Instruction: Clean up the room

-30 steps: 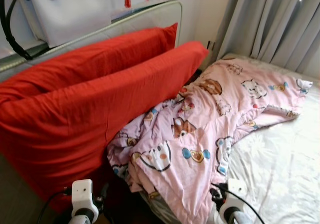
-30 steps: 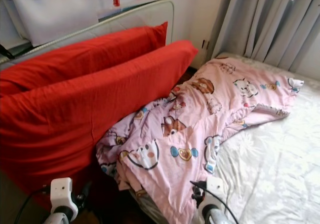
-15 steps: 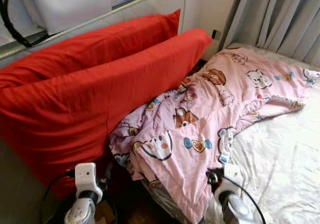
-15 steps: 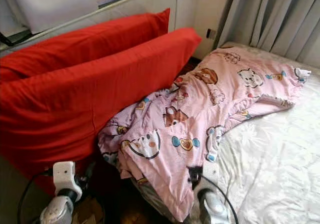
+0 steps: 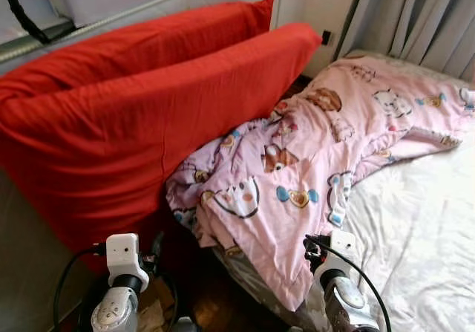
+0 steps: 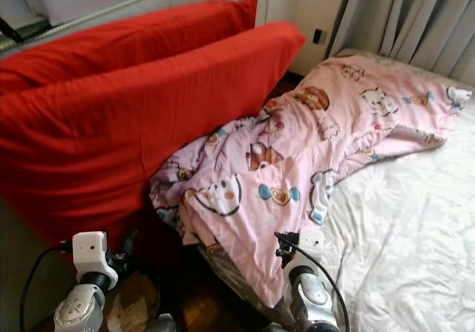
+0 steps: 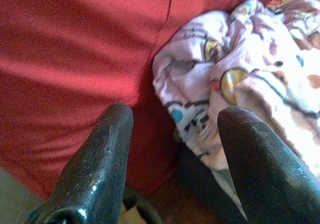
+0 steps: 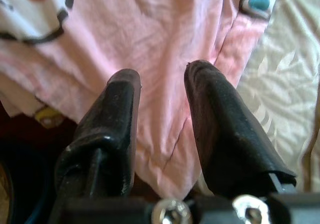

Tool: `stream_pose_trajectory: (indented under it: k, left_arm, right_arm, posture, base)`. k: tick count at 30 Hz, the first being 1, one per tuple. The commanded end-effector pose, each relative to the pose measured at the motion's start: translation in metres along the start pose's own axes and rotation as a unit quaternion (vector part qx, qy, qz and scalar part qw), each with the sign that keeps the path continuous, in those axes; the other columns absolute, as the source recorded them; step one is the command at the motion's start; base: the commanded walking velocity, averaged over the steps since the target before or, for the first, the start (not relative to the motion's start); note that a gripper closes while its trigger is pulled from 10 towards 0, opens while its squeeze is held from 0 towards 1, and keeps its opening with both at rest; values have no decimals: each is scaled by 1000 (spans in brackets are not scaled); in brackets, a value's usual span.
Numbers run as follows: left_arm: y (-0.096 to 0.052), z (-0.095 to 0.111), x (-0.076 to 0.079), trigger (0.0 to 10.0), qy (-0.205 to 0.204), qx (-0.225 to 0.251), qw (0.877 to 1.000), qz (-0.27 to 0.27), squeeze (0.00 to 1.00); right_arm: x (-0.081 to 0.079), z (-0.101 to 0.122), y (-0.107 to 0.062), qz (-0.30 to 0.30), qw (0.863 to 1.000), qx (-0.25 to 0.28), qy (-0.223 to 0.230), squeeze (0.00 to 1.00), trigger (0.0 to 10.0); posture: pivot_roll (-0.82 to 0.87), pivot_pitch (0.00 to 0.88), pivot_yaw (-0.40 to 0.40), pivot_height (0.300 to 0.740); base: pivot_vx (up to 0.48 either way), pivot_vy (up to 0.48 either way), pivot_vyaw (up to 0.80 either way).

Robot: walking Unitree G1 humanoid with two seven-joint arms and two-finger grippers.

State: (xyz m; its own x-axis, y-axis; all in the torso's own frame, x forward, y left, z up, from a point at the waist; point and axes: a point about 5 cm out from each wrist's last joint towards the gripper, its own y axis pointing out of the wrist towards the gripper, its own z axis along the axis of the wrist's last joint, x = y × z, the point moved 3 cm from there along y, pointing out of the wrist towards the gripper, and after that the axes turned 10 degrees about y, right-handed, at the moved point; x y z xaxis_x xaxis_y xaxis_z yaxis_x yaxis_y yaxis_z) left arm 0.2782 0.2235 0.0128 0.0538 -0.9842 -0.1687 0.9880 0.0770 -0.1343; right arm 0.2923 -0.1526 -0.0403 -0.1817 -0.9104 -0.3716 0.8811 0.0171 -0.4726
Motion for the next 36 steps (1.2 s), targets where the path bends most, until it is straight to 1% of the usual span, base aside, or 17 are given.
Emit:
stream_pose_trajectory:
  k: [1,3,5,8,10,12,14,15,16,19,21,25,27,33,36]
  left_arm:
    - [-4,-4,0,10000,-3,-13,1000,3,0]
    - [-5,-4,6,10000,-11,-16,1000,2,0]
    - [-4,-3,8,10000,-14,-14,1000,2,0]
    - [-4,2,11,10000,-19,-6,1000,2,0]
    - [-5,3,11,10000,-22,-5,1000,4,0]
    - [-6,5,12,10000,-27,-5,1000,7,0]
    - [-7,6,13,10000,-29,-4,1000,9,0]
    - [-6,8,14,10000,-32,0,999,8,0]
    - [-6,10,16,10000,-34,2,999,8,0]
    - [-5,13,18,10000,-39,8,999,8,0]
    - [-6,15,20,10000,-39,11,999,3,0]
    - [-6,16,20,10000,-38,11,999,2,0]
    - [-5,17,17,10000,-39,12,999,6,0]
    - [-4,21,18,10000,-46,13,999,7,0]
    - [-2,29,20,10000,-51,23,998,7,0]
  right_arm:
    - [-2,0,1,2,1000,-2,1,0,10000]
    - [1,6,1,2,1000,10,2,0,10000]
    - [3,7,2,-1,1000,9,-2,0,10000]
    - [9,12,3,-16,1000,9,8,0,10000]
    - [9,14,4,-17,1000,11,12,0,10000]
    - [9,17,5,-15,1000,11,15,0,10000]
    - [10,18,5,-14,1000,11,16,0,10000]
    - [9,20,7,-14,1000,7,13,0,10000]
    - [9,21,8,-14,1000,2,9,0,10000]
    - [7,25,9,-11,1000,7,5,0,10000]
    - [7,30,9,-7,1000,25,15,0,10000]
    - [6,30,10,-11,1000,23,15,0,10000]
    - [4,32,11,-11,999,26,18,0,10000]
    - [5,30,10,-9,1000,23,18,0,10000]
    - [8,25,9,-11,1000,4,16,0,10000]
  posture:
    - [158,177,-35,660]
    - [159,183,-43,660]
    - [162,188,-48,660]
    - [175,212,-55,660]
    - [175,212,-55,660]
    - [177,238,-61,660]
    - [177,238,-61,660]
    - [181,265,-69,660]
    - [182,272,-70,660]
    - [180,286,-70,640]
    - [179,296,-71,640]
    - [176,300,-70,640]
    - [170,302,-69,640]
    - [163,306,-77,640]
    - [171,309,-83,635]
  base:
    - [0,0,0]
    - [0,0,0]
    - [0,0,0]
    - [0,0,0]
    - [0,0,0]
    - [0,0,0]
    - [0,0,0]
    - [0,0,0]
    - [0,0,0]
    - [0,0,0]
    - [0,0,0]
    - [0,0,0]
    - [0,0,0]
    - [0,0,0]
    - [0,0,0]
